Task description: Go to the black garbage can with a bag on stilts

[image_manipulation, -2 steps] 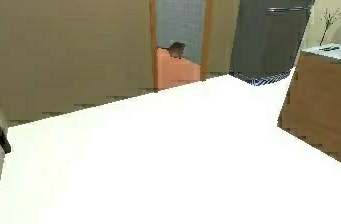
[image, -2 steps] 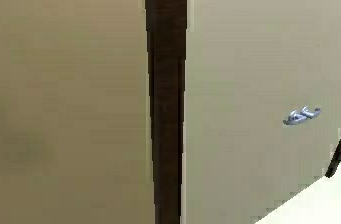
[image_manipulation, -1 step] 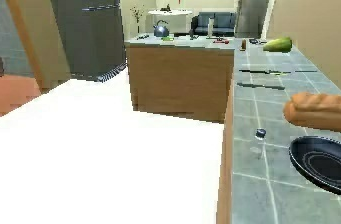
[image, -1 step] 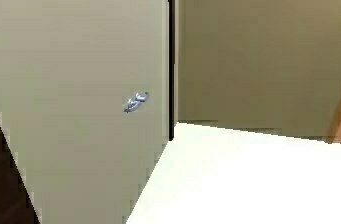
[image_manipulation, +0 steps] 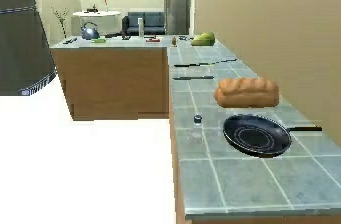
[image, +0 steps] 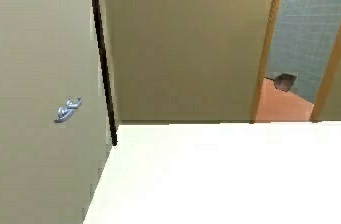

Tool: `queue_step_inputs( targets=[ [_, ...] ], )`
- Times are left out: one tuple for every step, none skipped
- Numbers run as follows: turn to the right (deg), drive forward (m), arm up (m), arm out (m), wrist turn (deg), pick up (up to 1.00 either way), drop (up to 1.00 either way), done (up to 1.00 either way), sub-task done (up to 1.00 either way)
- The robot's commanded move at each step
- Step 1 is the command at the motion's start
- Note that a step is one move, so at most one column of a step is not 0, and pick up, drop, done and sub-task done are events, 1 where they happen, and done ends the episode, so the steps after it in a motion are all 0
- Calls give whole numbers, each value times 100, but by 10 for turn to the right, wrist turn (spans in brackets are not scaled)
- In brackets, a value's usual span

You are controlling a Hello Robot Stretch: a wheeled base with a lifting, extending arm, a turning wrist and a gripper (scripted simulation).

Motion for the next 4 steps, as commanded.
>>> queue_step_inputs(
  targets=[
    [0, 25, 0, 0, 0, 0, 0, 0, 0],
    [420, 0, 0, 0, 0, 0, 0, 0, 0],
    [0, 100, 0, 0, 0, 0, 0, 0, 0],
    [30, 0, 0, 0, 0, 0, 0, 0, 0]
  ],
)
